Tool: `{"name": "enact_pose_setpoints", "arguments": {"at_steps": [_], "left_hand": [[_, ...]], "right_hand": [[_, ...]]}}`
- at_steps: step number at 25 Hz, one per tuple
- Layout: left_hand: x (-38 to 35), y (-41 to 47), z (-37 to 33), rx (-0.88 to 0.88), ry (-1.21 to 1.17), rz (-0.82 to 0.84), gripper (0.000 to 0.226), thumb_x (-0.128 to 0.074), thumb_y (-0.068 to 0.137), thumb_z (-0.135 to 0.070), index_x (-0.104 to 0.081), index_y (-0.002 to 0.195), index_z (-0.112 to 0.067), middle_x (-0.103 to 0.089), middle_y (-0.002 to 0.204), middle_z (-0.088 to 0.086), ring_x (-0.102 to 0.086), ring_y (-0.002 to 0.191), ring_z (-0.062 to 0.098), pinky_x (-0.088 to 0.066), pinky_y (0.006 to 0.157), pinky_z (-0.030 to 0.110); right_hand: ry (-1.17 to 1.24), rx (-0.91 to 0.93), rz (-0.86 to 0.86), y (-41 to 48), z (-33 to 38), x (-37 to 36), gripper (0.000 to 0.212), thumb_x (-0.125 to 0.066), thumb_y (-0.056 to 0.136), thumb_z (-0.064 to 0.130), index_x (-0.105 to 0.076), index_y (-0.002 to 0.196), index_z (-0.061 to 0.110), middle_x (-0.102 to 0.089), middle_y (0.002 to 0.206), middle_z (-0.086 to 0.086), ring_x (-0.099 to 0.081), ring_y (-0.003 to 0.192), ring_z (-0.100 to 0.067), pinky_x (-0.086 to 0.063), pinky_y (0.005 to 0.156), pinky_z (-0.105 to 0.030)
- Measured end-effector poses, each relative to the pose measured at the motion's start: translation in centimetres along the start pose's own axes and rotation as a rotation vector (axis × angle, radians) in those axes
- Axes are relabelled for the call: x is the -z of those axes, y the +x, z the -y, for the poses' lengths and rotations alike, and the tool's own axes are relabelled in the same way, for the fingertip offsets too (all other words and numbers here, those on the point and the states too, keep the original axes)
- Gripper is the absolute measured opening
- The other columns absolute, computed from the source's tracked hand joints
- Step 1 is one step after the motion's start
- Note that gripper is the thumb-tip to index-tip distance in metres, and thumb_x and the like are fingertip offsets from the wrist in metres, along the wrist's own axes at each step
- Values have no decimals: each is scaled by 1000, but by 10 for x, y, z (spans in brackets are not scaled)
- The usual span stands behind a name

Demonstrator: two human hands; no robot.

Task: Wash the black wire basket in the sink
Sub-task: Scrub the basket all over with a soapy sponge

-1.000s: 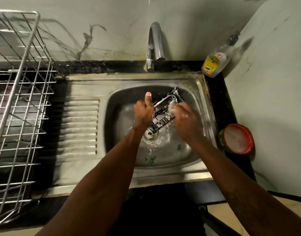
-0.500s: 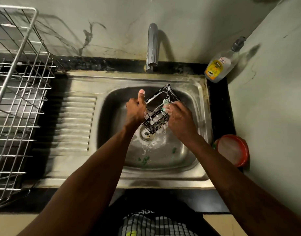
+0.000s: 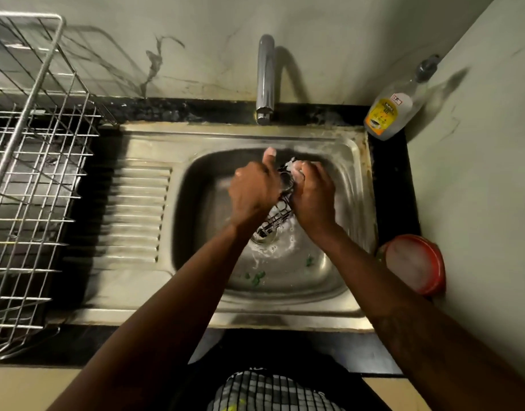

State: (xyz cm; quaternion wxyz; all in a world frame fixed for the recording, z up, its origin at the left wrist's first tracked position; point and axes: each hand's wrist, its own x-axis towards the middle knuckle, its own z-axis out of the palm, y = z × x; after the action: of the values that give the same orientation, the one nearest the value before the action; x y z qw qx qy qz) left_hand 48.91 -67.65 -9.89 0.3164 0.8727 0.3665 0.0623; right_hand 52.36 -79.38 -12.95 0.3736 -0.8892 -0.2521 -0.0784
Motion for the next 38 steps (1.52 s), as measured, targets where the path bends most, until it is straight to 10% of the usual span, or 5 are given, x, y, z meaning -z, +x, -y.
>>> {"name": "enact_pose_setpoints", "arguments": {"at_steps": [6, 20, 26, 34, 38], "left_hand": [[-2, -3, -7, 42, -86, -41, 77, -30, 100, -67, -68, 66, -10, -68, 64, 5, -62, 58, 20, -39, 55, 28], [-13, -1, 59, -144, -376, 53, 54, -45, 102, -24, -37, 49, -18, -36, 42, 1, -29, 35, 13, -17, 37, 29], [-10, 8, 73, -146, -368, 47, 59, -42, 104, -23, -37, 46, -10, -36, 40, -2, -31, 34, 10, -22, 37, 34], [-3, 6, 69, -87, -383, 51, 63, -43, 105, -23, -33, 44, -21, -33, 33, -8, -29, 30, 6, -19, 37, 22], [-2, 6, 73, -72, -379, 25, 63, -44, 105, -21, -31, 43, -21, -33, 32, -8, -28, 30, 7, -19, 37, 23]], "right_hand": [[87, -112, 59, 22, -12, 12, 20, -60, 95, 11, -75, 108, 7, -74, 103, -9, -68, 95, -21, -40, 81, -7], [64, -259, 115, 18, -46, -7, 16, -61, 92, -1, -75, 101, 1, -74, 98, -16, -68, 90, -24, -47, 78, -12], [124, 107, 162, 0, 17, -34, 18, -58, 91, -1, -75, 95, 5, -72, 92, -8, -62, 85, -18, -47, 79, -25], [-199, -400, 127, 45, -72, -22, 26, -56, 85, -3, -71, 104, 7, -70, 100, -17, -65, 94, -35, -48, 69, -28], [-17, -52, 186, -9, -2, -33, 25, -57, 84, -12, -67, 103, 3, -66, 101, -12, -60, 91, -22, -39, 75, -2]]}}
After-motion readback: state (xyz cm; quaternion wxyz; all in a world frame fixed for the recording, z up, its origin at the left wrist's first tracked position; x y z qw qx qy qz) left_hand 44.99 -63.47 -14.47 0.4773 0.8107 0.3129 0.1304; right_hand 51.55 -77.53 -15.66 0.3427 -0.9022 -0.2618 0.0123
